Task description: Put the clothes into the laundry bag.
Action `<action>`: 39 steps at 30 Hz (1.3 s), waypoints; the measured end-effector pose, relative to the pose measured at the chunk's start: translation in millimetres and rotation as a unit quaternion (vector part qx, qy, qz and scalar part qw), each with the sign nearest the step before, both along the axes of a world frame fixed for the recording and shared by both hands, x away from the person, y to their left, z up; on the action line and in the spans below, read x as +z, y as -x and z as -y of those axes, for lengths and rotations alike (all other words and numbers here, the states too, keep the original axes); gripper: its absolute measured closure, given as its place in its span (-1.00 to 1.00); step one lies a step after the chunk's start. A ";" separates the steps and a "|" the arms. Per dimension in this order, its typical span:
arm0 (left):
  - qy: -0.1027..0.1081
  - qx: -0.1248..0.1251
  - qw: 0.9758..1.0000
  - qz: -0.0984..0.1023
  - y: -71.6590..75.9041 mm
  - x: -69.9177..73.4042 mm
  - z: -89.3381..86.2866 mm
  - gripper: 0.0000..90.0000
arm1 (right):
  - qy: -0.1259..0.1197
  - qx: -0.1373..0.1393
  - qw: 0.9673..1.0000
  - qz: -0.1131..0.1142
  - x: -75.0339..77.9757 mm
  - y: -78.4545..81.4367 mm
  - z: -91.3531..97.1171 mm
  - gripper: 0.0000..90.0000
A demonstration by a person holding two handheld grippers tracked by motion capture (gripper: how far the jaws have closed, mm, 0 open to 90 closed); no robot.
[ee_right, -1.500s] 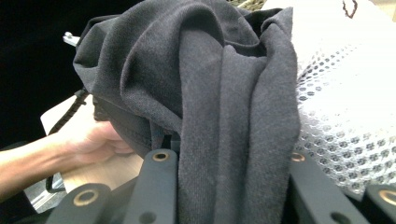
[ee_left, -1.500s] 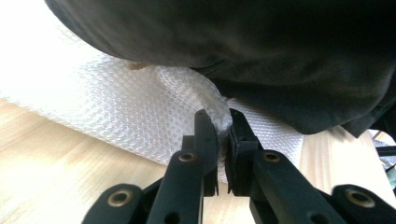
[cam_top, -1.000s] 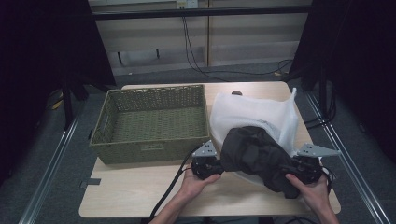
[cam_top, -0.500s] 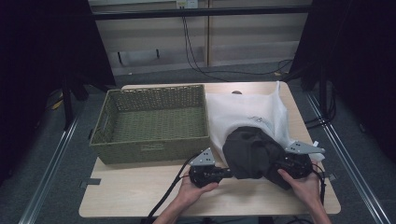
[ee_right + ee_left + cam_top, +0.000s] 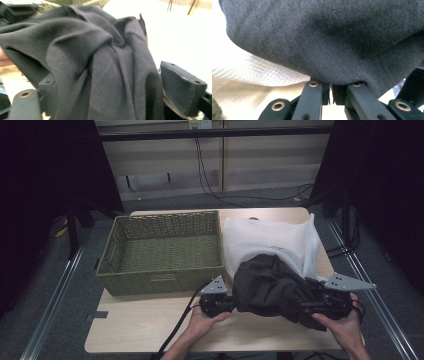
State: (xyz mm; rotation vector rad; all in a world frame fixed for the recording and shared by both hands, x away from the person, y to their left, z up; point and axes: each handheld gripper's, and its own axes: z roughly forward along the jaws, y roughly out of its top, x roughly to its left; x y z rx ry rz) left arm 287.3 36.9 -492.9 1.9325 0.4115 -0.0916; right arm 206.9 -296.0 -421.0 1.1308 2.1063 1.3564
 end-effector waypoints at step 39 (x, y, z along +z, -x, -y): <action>0.008 -0.001 1.000 -0.013 -2.2 4.4 -1.0 0.95 | 0.094 0.083 0.989 -0.074 -42.9 -72.1 -84.5 0.31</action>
